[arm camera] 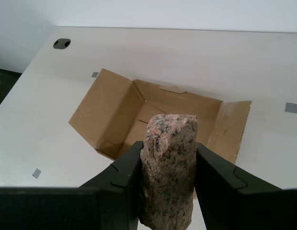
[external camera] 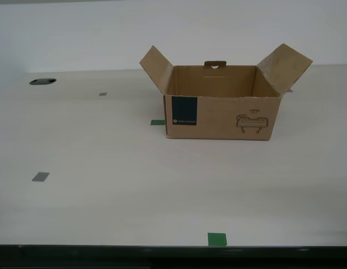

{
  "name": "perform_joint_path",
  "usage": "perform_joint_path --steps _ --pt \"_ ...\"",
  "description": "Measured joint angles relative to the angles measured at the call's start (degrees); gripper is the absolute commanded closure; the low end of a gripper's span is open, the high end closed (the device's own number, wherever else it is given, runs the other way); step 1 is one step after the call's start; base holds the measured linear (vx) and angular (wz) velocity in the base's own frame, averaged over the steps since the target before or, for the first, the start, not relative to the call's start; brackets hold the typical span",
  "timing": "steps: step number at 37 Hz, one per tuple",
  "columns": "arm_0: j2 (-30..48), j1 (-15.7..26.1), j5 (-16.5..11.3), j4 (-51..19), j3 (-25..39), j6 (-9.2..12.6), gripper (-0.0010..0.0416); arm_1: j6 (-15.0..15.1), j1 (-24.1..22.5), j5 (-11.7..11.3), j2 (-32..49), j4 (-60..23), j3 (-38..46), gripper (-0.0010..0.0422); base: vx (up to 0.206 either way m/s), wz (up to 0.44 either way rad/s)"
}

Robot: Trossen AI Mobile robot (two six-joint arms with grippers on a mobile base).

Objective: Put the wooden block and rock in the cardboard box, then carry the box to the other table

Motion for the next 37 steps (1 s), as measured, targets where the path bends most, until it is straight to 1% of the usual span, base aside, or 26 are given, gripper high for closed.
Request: perform_joint_path --steps 2,6,10,19,26,37 --pt "0.00 0.59 -0.02 0.37 0.00 0.42 0.0407 -0.42 -0.48 1.07 0.59 0.42 0.02 0.0413 0.000 0.000" --pt "0.26 1.40 0.00 1.20 0.00 1.27 0.0406 -1.44 -1.44 1.66 2.84 1.57 0.33 0.0413 0.000 0.000" --pt "1.03 1.77 -0.11 1.95 -0.02 2.49 0.0407 -1.86 -2.47 1.64 5.88 1.40 1.29 0.0413 0.000 0.000" --pt "4.61 2.40 -0.20 2.29 -0.02 2.82 0.0407 -2.25 -3.56 1.66 12.55 0.79 5.44 0.0413 0.000 0.000" --pt "7.56 2.69 -0.22 2.23 -0.02 4.13 0.0407 -2.19 -3.65 1.62 17.92 -5.16 10.62 0.0413 0.000 0.000" --pt "11.45 3.04 -0.24 1.38 -0.02 5.95 0.0407 -0.81 -3.76 1.64 26.10 -15.08 20.96 0.0413 0.000 0.000"
